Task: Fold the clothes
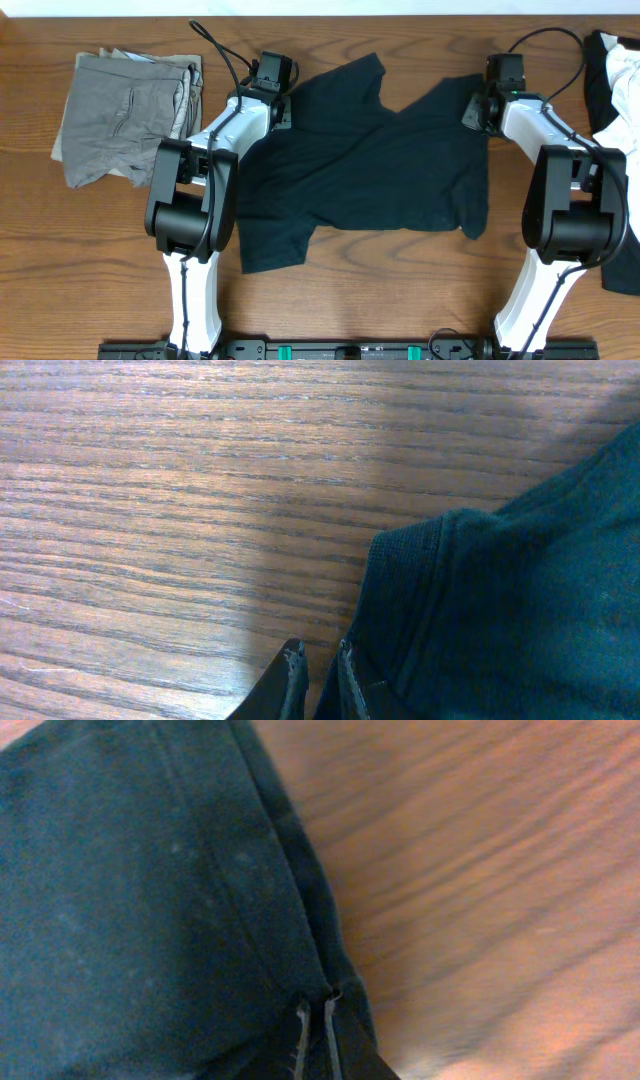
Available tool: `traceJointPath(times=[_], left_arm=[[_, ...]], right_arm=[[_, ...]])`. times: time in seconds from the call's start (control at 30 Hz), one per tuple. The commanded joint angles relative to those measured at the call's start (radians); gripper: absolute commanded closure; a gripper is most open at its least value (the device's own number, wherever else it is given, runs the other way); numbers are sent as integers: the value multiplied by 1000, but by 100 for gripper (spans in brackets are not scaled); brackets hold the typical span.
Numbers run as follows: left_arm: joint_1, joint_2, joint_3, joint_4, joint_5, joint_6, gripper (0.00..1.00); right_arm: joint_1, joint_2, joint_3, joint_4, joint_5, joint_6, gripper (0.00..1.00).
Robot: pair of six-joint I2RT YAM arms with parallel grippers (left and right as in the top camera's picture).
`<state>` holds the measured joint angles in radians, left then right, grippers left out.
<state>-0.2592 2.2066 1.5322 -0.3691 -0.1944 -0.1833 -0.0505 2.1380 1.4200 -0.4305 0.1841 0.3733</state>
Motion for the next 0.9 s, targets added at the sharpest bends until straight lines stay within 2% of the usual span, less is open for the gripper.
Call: traceJointPath(times=[0.0,0.17,0.23,0.33,0.47,0.5,0.6,0.67,0.77,0.87], left_arm=[[6,-4,-10,-24,2,7,85],[26,-4,-10,-22,3,6,85],[34,-4,-10,-19,3,6,85],[40,-5,-9,-11,3,6,85],[41,-21,-9,1,3,6,84],[41,-31,-9,1,3,6,79],[39,-79,-9,-8,3,16,76],[34,-123,-9,-11,16,37,75],[20,-194,-9,-2,150,118,75],[1,-221,-9,31,324,204,81]], right_arm=[[-47,55,-51,-46,123,-45,94],[-104,8,-51,-101,151,-53,93],[-122,-17,-51,-157,149,-61,89],[-139,-53,-51,-257,154,-61,89],[-158,-95,-51,-298,152,-65,88],[-162,-111,-51,-304,140,-67,83],[-167,-174,-51,-298,40,-161,69],[-167,-231,-51,-277,-37,-209,64],[-167,-317,-51,-239,-146,-240,65],[-167,-373,-51,-198,-252,-234,66]])
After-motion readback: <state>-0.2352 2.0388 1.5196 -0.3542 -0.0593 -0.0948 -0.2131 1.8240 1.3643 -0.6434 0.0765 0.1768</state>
